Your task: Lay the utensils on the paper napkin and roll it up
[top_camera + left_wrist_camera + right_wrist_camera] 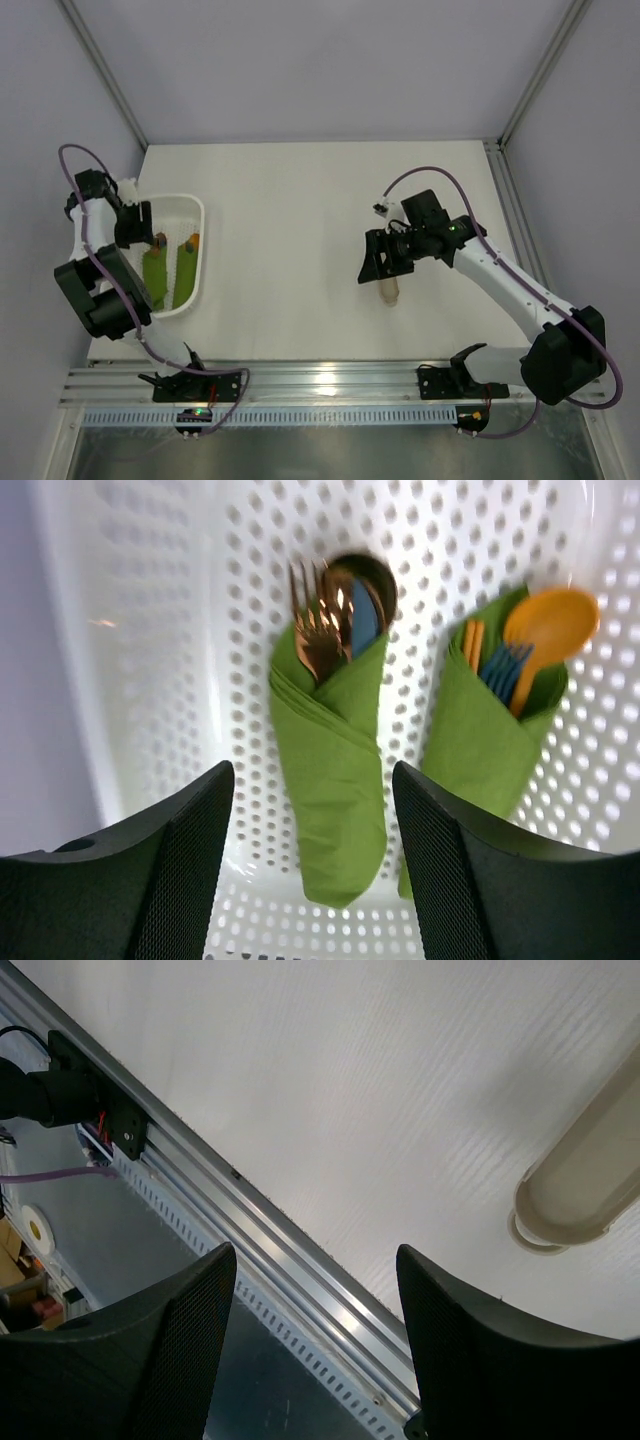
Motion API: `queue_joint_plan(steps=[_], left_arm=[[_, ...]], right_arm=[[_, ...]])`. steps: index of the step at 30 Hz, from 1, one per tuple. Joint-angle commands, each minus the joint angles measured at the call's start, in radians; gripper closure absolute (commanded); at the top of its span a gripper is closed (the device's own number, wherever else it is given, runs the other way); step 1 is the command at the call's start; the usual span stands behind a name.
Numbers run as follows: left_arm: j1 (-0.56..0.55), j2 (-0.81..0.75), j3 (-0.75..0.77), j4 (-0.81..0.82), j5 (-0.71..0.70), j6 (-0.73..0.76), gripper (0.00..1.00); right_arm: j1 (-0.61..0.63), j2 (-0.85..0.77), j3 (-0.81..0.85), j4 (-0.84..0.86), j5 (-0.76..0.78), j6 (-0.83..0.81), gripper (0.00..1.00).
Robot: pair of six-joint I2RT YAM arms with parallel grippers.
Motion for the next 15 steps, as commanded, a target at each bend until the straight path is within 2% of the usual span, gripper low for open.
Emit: queue_joint_plan(steps=[1, 2, 4, 5, 9, 12, 13, 14, 15], left_arm=[[-0.167, -0.128, -0.004, 0.225, -0.284, -0.151, 0.34], [-0.208, -0.144, -0.004, 0.252, -0.336, -0.233, 0.33], [-0.295, -0.182, 0.024, 0.293, -0.443, -0.295, 0.33], [-0.382, -0.196, 0.029, 0.31, -0.462, -0.339, 0.32], [-0.588, -0.282, -0.009, 0.385, -0.469, -0.581, 0.3], [-0.735, -0.374, -0.085, 0.473, -0.496, -0.709, 0.28], [-0.769, -0.403, -0.156, 0.497, -0.481, -0.741, 0.28], [-0.795, -0.47, -0.203, 0.564, -0.449, -0.772, 0.22], [-0.835, -0.506, -0.247, 0.589, -0.435, -0.806, 0.01]], right_arm=[[-0.002, -0.047, -0.001, 0.019, 0.035, 0.012, 0.31], [-0.004, -0.055, 0.001, 0.013, 0.05, 0.015, 0.29], [-0.002, -0.055, 0.007, -0.003, 0.079, 0.018, 0.24], [-0.004, -0.06, 0.007, -0.013, 0.092, 0.018, 0.22], [-0.004, -0.086, -0.015, -0.001, 0.17, 0.028, 0.02], [-0.002, -0.141, -0.05, 0.015, 0.242, 0.023, 0.01], [-0.002, -0.155, -0.061, 0.032, 0.256, 0.021, 0.01], [-0.004, -0.167, -0.091, 0.042, 0.268, 0.023, 0.0], [-0.002, -0.179, -0.108, 0.056, 0.282, 0.032, 0.01]])
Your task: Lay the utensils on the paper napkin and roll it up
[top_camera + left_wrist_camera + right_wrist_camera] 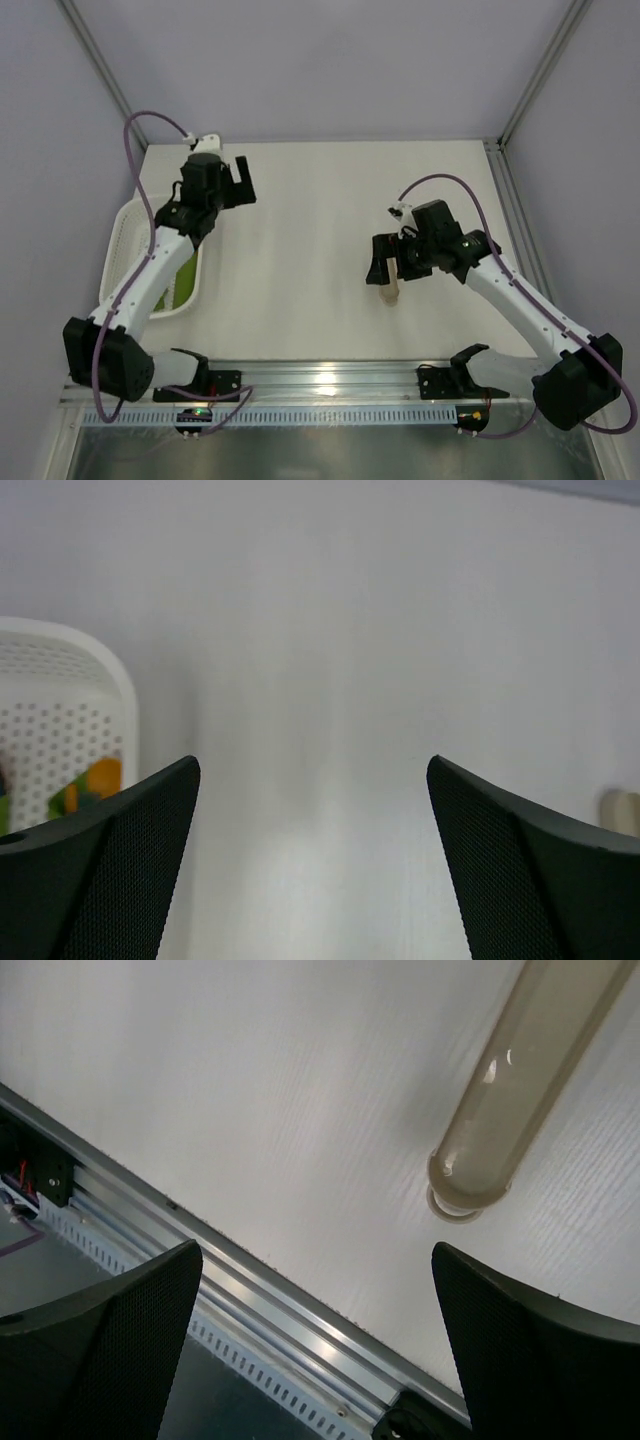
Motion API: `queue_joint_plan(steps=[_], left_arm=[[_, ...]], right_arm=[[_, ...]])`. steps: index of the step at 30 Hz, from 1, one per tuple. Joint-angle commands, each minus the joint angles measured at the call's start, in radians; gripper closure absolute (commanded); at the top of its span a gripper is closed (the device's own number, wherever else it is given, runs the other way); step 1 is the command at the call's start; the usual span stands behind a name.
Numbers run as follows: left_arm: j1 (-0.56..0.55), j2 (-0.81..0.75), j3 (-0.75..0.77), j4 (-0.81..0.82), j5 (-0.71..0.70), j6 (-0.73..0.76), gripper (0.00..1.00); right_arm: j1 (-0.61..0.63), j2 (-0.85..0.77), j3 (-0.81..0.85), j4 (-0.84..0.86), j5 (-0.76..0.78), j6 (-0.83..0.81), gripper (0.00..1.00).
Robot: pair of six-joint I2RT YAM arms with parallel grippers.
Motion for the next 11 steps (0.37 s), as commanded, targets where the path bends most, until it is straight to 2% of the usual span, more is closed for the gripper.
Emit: queue_joint_plan(steps=[1, 5, 9, 11], left_arm=[[-0.069, -0.145, -0.189, 0.17, 0.012, -0.276, 0.01], [-0.076, -0.361, -0.325, 0.198, 0.046, -0.322, 0.01], [-0.074, -0.532, -0.408, 0.221, 0.147, -0.329, 0.01], [-0.074, -0.596, -0.455, 0.283, 0.284, -0.411, 0.01]], right_arm=[[-0.004, -0.075, -0.056, 0.078, 0.115, 0.016, 0.01], [-0.002, -0.148, -0.191, 0.21, 0.129, 0.072, 0.01], [0.001, -0.247, -0.34, 0.372, 0.09, 0.137, 0.0], [0.001, -0.3, -0.429, 0.478, 0.052, 0.164, 0.0]])
